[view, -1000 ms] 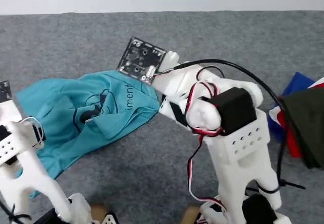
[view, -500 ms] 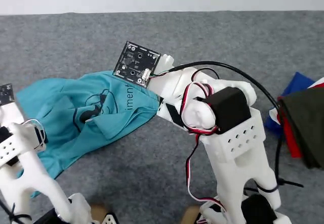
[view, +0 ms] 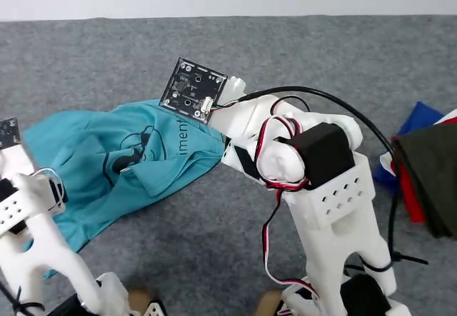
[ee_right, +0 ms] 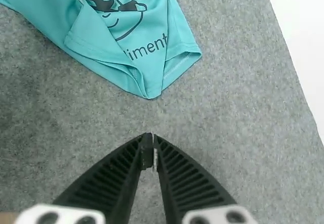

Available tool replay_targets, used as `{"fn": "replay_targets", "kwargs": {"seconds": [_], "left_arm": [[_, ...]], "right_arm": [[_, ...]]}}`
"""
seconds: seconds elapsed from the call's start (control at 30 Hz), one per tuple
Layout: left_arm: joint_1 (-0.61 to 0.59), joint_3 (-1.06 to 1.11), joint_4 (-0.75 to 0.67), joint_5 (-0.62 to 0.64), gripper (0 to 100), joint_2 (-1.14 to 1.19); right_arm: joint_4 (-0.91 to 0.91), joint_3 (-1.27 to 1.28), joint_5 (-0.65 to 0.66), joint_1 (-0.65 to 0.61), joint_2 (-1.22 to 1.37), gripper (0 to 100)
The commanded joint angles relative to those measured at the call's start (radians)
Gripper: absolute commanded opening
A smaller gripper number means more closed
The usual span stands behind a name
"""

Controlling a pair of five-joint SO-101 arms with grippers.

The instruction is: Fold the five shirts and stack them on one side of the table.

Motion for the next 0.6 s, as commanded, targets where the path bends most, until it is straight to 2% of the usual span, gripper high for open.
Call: {"fn": "replay_targets", "kwargs": {"seconds": [0.0, 0.13, 0.4, 0.57], "left_arm": [[0.005, -0.004, -0.015, 0.011, 15, -0.02], [0.005, -0.004, -0.015, 0.011, 15, -0.02], [-0.002, -0.004, -0.015, 0.011, 15, -0.02], [-0.054, -0.005, -0.015, 0.008, 15, -0.02]], "right_arm": [[0.007, -0.005, -0.005, -0.007, -0.01, 1.0], [-0.024, 0.06, 0.026, -0.027, -0.008, 1.0], [-0.282, 0.356, 0.114, -0.099, -0.008, 1.8], [-0.501, 0.571, 0.135, -0.151, 0.001, 14.7]]}}
